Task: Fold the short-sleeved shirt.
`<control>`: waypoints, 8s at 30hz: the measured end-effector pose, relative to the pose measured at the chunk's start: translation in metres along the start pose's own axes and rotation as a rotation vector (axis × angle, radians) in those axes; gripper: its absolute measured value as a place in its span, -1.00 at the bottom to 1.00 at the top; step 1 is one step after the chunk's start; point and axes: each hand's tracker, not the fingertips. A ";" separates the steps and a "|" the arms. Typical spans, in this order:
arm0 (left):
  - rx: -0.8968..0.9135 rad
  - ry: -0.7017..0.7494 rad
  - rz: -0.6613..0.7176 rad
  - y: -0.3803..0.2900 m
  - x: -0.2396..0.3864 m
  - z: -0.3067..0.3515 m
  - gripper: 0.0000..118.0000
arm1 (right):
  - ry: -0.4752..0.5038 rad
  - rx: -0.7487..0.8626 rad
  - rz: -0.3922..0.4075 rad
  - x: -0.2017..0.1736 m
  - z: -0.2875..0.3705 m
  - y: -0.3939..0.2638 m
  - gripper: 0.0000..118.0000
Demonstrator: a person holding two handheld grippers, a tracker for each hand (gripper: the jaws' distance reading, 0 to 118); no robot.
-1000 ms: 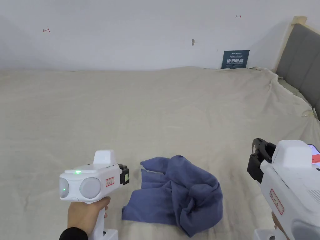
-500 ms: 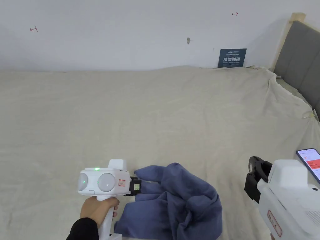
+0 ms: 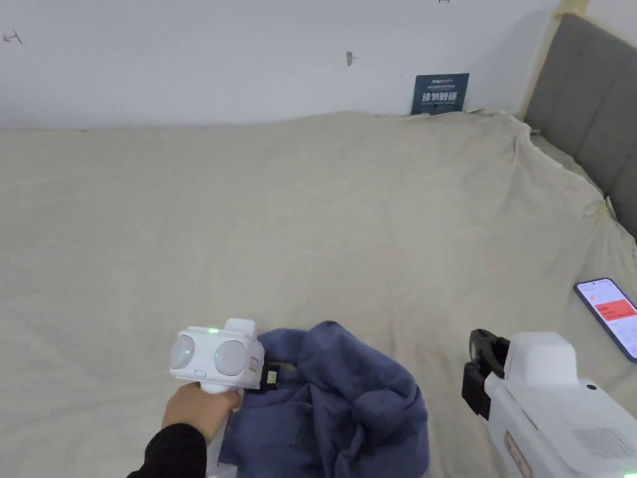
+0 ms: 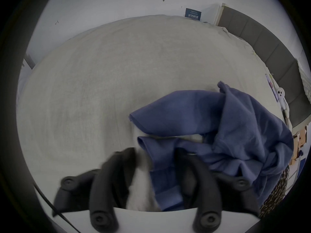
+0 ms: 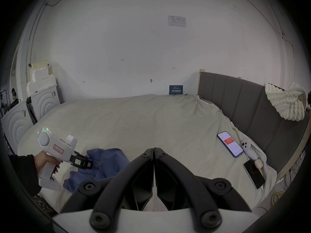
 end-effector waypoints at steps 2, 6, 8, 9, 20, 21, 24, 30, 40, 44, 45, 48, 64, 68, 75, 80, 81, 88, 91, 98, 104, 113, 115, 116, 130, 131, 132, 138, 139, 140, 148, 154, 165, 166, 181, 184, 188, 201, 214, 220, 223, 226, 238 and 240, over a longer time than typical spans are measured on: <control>0.016 -0.023 -0.010 0.001 0.000 0.005 -0.92 | -0.005 -0.037 0.001 -0.002 -0.003 -0.001 -1.00; 0.079 -0.078 0.037 0.001 -0.010 0.021 -0.97 | -0.002 -0.160 0.018 -0.006 -0.015 -0.004 -1.00; 0.117 -0.098 0.043 0.000 -0.013 0.037 -0.98 | 0.009 -0.240 0.029 -0.008 -0.023 -0.007 -0.98; 0.124 -0.105 0.034 0.000 -0.014 0.044 -0.98 | 0.017 -0.253 0.026 -0.009 -0.027 -0.011 -0.95; 0.197 -0.121 -0.010 -0.001 -0.022 0.080 -0.98 | 0.085 -0.426 -0.019 -0.024 -0.076 -0.051 0.37; 0.196 -0.118 -0.009 -0.002 -0.024 0.079 -0.98 | 0.090 -0.439 -0.025 -0.025 -0.078 -0.055 0.34; 0.187 -0.114 0.012 -0.003 -0.031 0.072 -0.98 | 0.109 -0.464 -0.046 -0.031 -0.070 -0.063 0.29; 0.170 -0.113 0.038 -0.009 -0.039 0.067 -0.98 | 0.132 -0.479 -0.080 -0.028 -0.078 -0.081 -0.10; 0.189 -0.105 0.086 -0.016 -0.049 0.074 -0.98 | 0.196 -0.382 -0.104 -0.017 -0.051 -0.068 -0.84; 0.259 -0.108 0.128 -0.019 -0.056 0.093 -0.98 | 0.194 -0.287 -0.121 -0.009 -0.035 -0.043 -0.85; 0.283 -0.112 0.133 -0.019 -0.061 0.101 -0.98 | 0.197 -0.261 -0.122 -0.006 -0.031 -0.034 -0.85; 0.362 -0.116 0.159 -0.013 -0.075 0.130 -0.98 | 0.210 -0.182 -0.138 0.000 -0.023 -0.002 -0.85; 0.728 0.008 0.110 0.125 -0.106 0.306 -0.98 | 0.294 0.112 -0.149 0.001 -0.032 0.202 -0.86; 0.776 0.067 0.087 0.169 -0.109 0.344 -0.98 | 0.295 0.169 -0.136 -0.005 -0.042 0.248 -0.87; 0.821 0.163 0.050 0.231 -0.114 0.362 -0.98 | 0.285 0.234 -0.123 -0.014 -0.082 0.304 -0.88; 0.829 0.202 0.038 0.255 -0.110 0.339 -0.98 | 0.232 0.238 -0.069 -0.017 -0.133 0.319 -0.90; 0.829 0.210 0.034 0.259 -0.110 0.330 -0.98 | 0.202 0.242 -0.042 -0.020 -0.145 0.320 -0.91; 0.815 0.243 0.051 0.260 -0.131 0.247 -0.98 | 0.106 0.218 0.014 -0.019 -0.215 0.290 -0.91; 0.777 0.244 0.063 0.246 -0.145 0.200 -0.98 | 0.092 0.173 -0.009 -0.012 -0.236 0.254 -0.91; 0.612 0.199 0.074 0.172 -0.140 0.117 -0.98 | 0.116 0.041 -0.028 -0.011 -0.242 0.140 -0.92; 0.484 0.193 0.090 0.084 -0.135 0.075 -0.98 | 0.111 -0.087 0.011 -0.004 -0.215 0.054 -0.92; 0.336 0.154 0.131 -0.047 -0.130 0.056 -0.98 | 0.140 -0.234 -0.039 0.001 -0.133 -0.042 -0.93; 0.319 0.148 0.143 -0.073 -0.128 0.061 -0.98 | 0.149 -0.251 -0.057 0.002 -0.114 -0.057 -0.93; 0.310 0.146 0.146 -0.085 -0.128 0.065 -0.98 | 0.154 -0.264 -0.067 0.004 -0.104 -0.065 -0.93; 0.229 0.148 0.198 -0.205 -0.114 0.114 -0.98 | 0.147 -0.388 -0.164 0.005 -0.013 -0.142 -0.93; 0.221 0.148 0.198 -0.208 -0.113 0.113 -0.98 | 0.140 -0.400 -0.171 0.005 -0.012 -0.146 -0.93; 0.213 0.153 0.194 -0.209 -0.111 0.111 -0.98 | 0.136 -0.407 -0.172 0.003 -0.012 -0.149 -0.93; 0.165 0.173 0.215 -0.204 -0.115 0.093 -0.95 | 0.107 -0.462 -0.164 0.002 -0.021 -0.154 -0.91; 0.158 0.172 0.225 -0.201 -0.115 0.094 -0.81 | 0.106 -0.466 -0.163 0.002 -0.021 -0.152 -0.84; 0.150 0.171 0.233 -0.198 -0.115 0.097 -0.64 | 0.108 -0.474 -0.162 0.000 -0.020 -0.147 -0.69; 0.379 0.074 0.292 -0.158 -0.106 0.175 0.79 | 0.093 -0.204 -0.176 0.014 0.031 -0.049 0.53; 0.648 0.110 0.248 -0.124 -0.083 0.250 0.79 | 0.023 0.080 -0.077 0.016 0.074 0.026 0.53; 0.865 0.106 0.183 -0.138 -0.060 0.278 -0.99 | -0.034 0.258 0.038 -0.007 0.108 0.043 -1.00; 0.860 0.102 0.187 -0.139 -0.063 0.274 -1.00 | -0.032 0.266 0.038 -0.007 0.110 0.041 -1.00; 0.572 0.035 0.304 -0.136 -0.103 0.243 -1.00 | -0.010 0.228 0.039 -0.002 0.104 0.039 -1.00; 0.465 0.014 0.373 -0.136 -0.114 0.225 -0.90 | -0.009 0.217 0.037 0.000 0.100 0.038 -1.00; 0.305 0.028 0.417 -0.140 -0.130 0.186 0.19 | -0.009 0.197 0.032 0.001 0.092 0.036 -1.00; 0.041 0.147 0.371 -0.160 -0.112 0.096 0.37 | -0.004 0.115 0.023 0.007 0.065 0.021 -1.00; 0.099 0.022 0.308 -0.155 -0.104 0.094 -0.79 | 0.027 0.006 0.004 0.011 0.033 0.013 -1.00; 0.232 -0.079 0.405 -0.148 -0.114 0.145 -0.80 | 0.088 -0.159 -0.039 0.021 -0.027 0.021 -0.98; 0.263 -0.099 0.424 -0.145 -0.123 0.147 -0.80 | 0.110 -0.234 -0.096 0.028 -0.070 0.030 -0.42; 0.274 -0.110 0.440 -0.141 -0.129 0.144 -0.80 | 0.087 -0.302 -0.100 0.032 -0.115 0.035 0.61; 0.253 -0.121 0.455 -0.132 -0.138 0.123 -0.80 | 0.026 -0.599 -0.064 0.035 -0.246 -0.002 0.10; 0.250 -0.122 0.455 -0.133 -0.139 0.122 -0.80 | 0.045 -0.604 -0.084 0.037 -0.251 -0.010 -0.48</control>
